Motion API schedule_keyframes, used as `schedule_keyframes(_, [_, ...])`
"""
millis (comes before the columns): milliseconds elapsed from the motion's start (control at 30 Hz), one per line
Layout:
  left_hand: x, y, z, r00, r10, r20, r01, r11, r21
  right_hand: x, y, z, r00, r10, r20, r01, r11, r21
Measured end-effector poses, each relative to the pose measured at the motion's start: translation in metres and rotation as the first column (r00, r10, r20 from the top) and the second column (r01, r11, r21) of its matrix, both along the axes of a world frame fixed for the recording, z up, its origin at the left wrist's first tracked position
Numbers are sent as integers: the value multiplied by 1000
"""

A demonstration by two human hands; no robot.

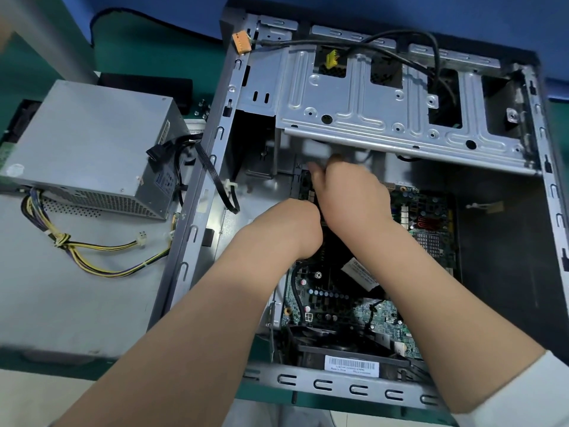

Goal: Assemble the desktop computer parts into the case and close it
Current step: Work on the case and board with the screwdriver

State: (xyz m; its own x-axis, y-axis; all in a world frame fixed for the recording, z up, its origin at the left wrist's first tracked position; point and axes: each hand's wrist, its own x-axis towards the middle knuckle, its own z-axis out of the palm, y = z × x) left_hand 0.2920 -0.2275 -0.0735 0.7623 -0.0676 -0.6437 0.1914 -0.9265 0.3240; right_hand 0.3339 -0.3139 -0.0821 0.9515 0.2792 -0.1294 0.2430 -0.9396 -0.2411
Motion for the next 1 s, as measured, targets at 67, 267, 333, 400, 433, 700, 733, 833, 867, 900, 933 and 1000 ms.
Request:
schedule_keyframes(67, [0,0,1,1000,-9,-10,9,1000,7,-3,0,0,999,-4,-52,6,1000,28])
schedule_keyframes(267, [0,1,2,1000,-7,-21,7,1000,21,0,2,-1,1000,24,2,-24,999,26])
schedule_keyframes(333, [0,1,1,1000,-2,-21,2,1000,22,3,3,-3,999,30,19,-31,999,44])
schedule_keyframes(400, [-1,2,1,1000,-3,-17,3,1000,23,5,1,-5,999,20,37,-23,998,65])
schedule_keyframes(433, [-1,2,1,1000,-4,-13,4,1000,20,5,-2,-5,999,3,34,-6,997,73])
schedule_keyframes(700, [-1,2,1,1000,11,-21,-10,1000,21,0,-2,1,994,14,-112,-7,998,55])
schedule_keyframes(733, [0,2,1,1000,5,-24,-4,1000,28,-1,-1,0,994,22,-109,-16,999,51])
schedule_keyframes(833, [0,2,2,1000,12,-24,-11,999,30,-1,-2,0,999,51,16,-51,999,10])
schedule_keyframes(867, [-1,2,2,1000,11,-22,-10,1000,29,0,-3,1,997,61,56,-61,998,-3])
schedule_keyframes(900, [-1,1,2,1000,9,-22,-9,1000,29,1,-4,1,995,68,78,-68,998,-5])
schedule_keyframes(933, [-1,2,1,1000,7,-11,-7,1000,30,3,-5,1,994,70,84,-70,998,1])
schedule_keyframes(1000, [-1,1,3,1000,3,-7,-3,1000,31,4,-7,0,996,56,66,-57,998,10])
